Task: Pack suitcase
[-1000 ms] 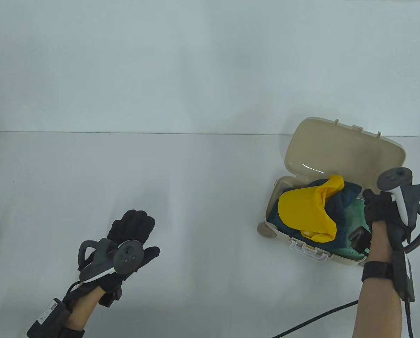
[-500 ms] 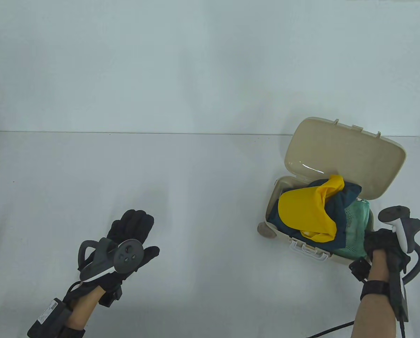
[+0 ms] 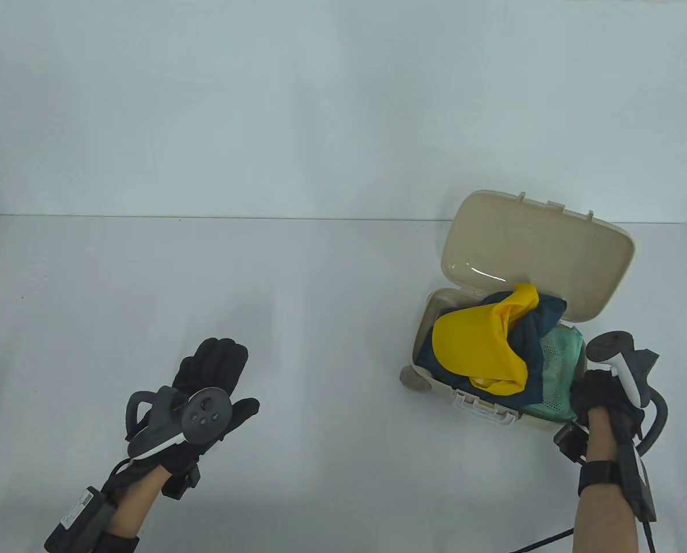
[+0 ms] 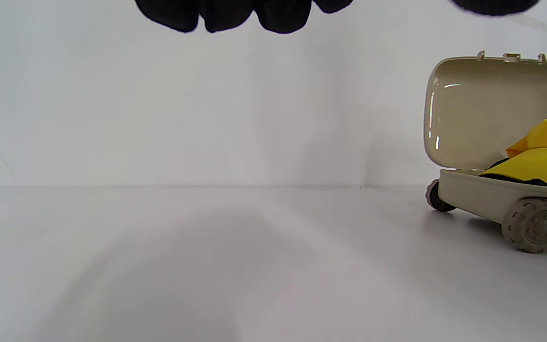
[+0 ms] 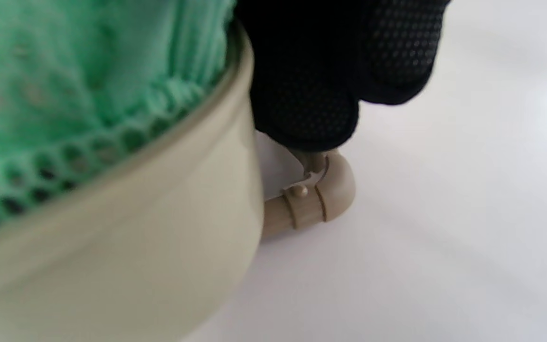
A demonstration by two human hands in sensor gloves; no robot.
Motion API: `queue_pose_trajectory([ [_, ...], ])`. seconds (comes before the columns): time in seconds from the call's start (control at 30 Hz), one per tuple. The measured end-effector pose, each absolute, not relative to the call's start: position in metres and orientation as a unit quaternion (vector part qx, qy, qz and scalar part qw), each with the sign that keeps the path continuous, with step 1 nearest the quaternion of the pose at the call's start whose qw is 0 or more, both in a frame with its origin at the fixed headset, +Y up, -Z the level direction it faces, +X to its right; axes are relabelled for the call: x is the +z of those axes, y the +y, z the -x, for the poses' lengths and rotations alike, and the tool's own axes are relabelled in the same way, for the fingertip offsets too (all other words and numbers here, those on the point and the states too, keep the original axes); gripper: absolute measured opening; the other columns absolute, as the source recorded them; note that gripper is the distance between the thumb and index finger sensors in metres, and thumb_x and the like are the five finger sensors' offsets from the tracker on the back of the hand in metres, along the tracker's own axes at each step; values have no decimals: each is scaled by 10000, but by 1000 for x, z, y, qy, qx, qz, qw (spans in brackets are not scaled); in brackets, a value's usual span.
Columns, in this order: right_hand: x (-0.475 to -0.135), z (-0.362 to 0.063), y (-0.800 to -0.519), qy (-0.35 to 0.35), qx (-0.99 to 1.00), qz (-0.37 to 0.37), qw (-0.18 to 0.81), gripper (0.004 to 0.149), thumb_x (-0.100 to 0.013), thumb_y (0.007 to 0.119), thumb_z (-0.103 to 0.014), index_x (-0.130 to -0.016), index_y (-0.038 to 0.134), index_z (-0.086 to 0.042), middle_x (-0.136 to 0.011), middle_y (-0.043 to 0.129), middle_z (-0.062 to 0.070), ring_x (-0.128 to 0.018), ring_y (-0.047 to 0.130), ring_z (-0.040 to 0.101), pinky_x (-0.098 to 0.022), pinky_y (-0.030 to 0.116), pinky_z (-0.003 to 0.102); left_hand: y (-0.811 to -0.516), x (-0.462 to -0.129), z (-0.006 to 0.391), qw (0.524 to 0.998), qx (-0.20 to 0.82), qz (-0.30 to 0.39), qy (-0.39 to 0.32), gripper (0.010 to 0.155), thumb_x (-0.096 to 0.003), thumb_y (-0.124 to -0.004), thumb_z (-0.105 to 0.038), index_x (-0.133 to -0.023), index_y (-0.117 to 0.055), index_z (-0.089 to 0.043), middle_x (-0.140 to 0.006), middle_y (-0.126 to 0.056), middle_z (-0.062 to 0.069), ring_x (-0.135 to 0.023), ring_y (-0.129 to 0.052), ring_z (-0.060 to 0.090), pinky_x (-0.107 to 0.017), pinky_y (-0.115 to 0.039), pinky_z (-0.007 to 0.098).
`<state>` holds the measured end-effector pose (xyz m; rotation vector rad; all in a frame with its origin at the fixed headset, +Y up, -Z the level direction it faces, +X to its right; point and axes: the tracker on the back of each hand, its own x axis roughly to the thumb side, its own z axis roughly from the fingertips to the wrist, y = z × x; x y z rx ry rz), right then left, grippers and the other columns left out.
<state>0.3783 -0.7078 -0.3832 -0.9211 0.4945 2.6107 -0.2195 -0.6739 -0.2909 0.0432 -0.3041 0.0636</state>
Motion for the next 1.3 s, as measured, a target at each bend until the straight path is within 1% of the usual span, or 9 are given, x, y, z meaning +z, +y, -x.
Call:
queue_pose_trajectory([
  [0.17,-394,-331,-708,184,936,260,148,535,-503,749,-369,-956,703,-90,-694,958,54,-453,1028,112,-372,889,293,-674,-290,220,988,34,-22,-151,863,-468,-552,-622,-1131,-192,-202,-1220,-267,105,-1142,-315,403,-818,-432,528],
  [0.33,-401,-269,-709,195,950,186,159,539,-502,752,-366,-948,708,-67,-674,965,66,-427,1043,102,-343,913,269,-673,-288,220,988,34,-28,-151,866,-467,-552,-622,-1130,-184,-202,-1220,-261,106,-1140,-311,406,-818,-430,528],
  [0.47,-405,-226,-710,198,956,150,157,537,-500,756,-365,-942,715,-62,-666,970,71,-415,1051,102,-336,924,259,-673,-287,221,988,32,-31,-150,869,-467,-551,-623,-1129,-182,-199,-1219,-258,107,-1141,-310,404,-818,-430,528],
  [0.67,-400,-167,-712,203,961,97,162,542,-504,753,-364,-935,718,-36,-651,976,79,-393,1059,98,-314,938,245,-671,-286,225,988,38,-34,-145,869,-467,-553,-623,-1128,-184,-198,-1219,-260,110,-1140,-312,408,-818,-432,527],
  [0.8,-392,-139,-714,210,960,69,171,551,-509,749,-361,-934,712,-13,-647,973,89,-385,1064,93,-300,944,234,-671,-286,226,988,43,-30,-144,870,-466,-553,-623,-1130,-186,-196,-1219,-262,111,-1139,-314,408,-819,-432,526],
  [0.97,-387,-124,-715,222,957,50,182,572,-506,749,-373,-942,701,-6,-661,968,98,-387,1066,94,-302,948,229,-669,-287,225,988,49,-31,-146,874,-465,-555,-625,-1128,-175,-200,-1220,-263,106,-1143,-315,404,-821,-430,525],
  [1.07,-389,-127,-711,252,947,43,194,608,-514,719,-397,-979,651,-11,-745,937,106,-468,1053,124,-355,933,265,-666,-291,224,988,51,-22,-147,883,-461,-556,-634,-1128,-171,-203,-1221,-261,105,-1144,-315,402,-823,-431,523],
  [1.2,-388,-139,-683,215,950,42,220,662,-532,659,-466,-1026,584,-31,-832,888,120,-507,1028,181,-384,902,313,-649,-302,219,986,35,-4,-162,910,-451,-556,-662,-1127,-134,-222,-1226,-246,118,-1148,-309,415,-825,-428,535],
  [1.3,-388,-139,-657,165,965,45,196,646,-530,659,-477,-1006,623,-41,-779,928,103,-469,1046,159,-349,918,295,-634,-323,209,985,21,30,-171,951,-439,-550,-693,-1119,-78,-225,-1222,-222,155,-1146,-323,442,-821,-440,549],
])
